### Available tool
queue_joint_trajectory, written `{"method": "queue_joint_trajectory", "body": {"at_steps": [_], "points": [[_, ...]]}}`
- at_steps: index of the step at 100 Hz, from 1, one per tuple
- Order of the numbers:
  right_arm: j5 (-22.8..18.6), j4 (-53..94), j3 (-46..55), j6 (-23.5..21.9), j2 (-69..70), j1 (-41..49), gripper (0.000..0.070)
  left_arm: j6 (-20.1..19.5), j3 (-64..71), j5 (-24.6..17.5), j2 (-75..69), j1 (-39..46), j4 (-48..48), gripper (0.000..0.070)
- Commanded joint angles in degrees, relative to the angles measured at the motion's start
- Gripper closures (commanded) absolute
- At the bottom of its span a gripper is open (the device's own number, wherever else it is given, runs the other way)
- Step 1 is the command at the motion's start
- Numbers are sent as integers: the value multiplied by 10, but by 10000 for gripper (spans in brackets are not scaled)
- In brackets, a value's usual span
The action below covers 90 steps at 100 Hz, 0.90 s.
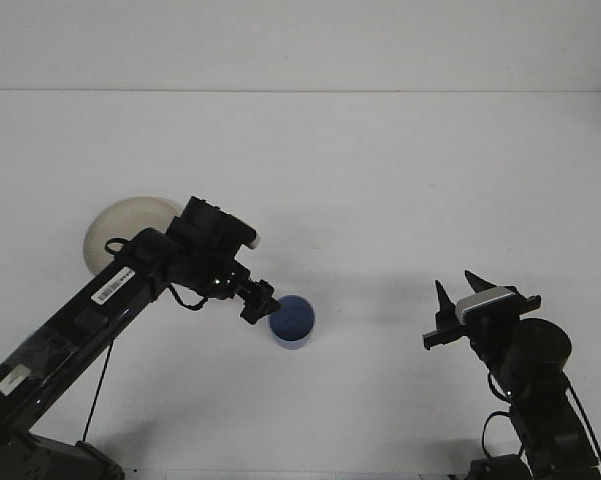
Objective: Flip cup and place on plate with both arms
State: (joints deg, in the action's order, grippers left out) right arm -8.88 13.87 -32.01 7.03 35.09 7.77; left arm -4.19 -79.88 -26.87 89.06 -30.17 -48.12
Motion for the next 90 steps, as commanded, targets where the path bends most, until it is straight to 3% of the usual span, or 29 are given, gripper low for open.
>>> {"method": "queue_joint_trajectory", "body": {"at_steps": [1, 19, 54, 60, 74, 90], "points": [[-1, -6, -4, -8, 2, 0, 356, -12, -12, 6, 20, -14, -1, 236], [-1, -6, -4, -10, 2, 0, 356, -9, -12, 69, 50, -51, 18, 236], [-1, -6, -4, -12, 2, 0, 356, 1, -12, 90, 120, -85, 50, 255], [-2, -6, -4, -12, 2, 1, 356, 2, -12, 94, 126, -88, 56, 339], [-2, -6, -4, -12, 2, 1, 356, 1, -12, 94, 134, -89, 58, 700], [-1, -6, -4, -12, 2, 1, 356, 5, -12, 95, 131, -89, 55, 687]]}}
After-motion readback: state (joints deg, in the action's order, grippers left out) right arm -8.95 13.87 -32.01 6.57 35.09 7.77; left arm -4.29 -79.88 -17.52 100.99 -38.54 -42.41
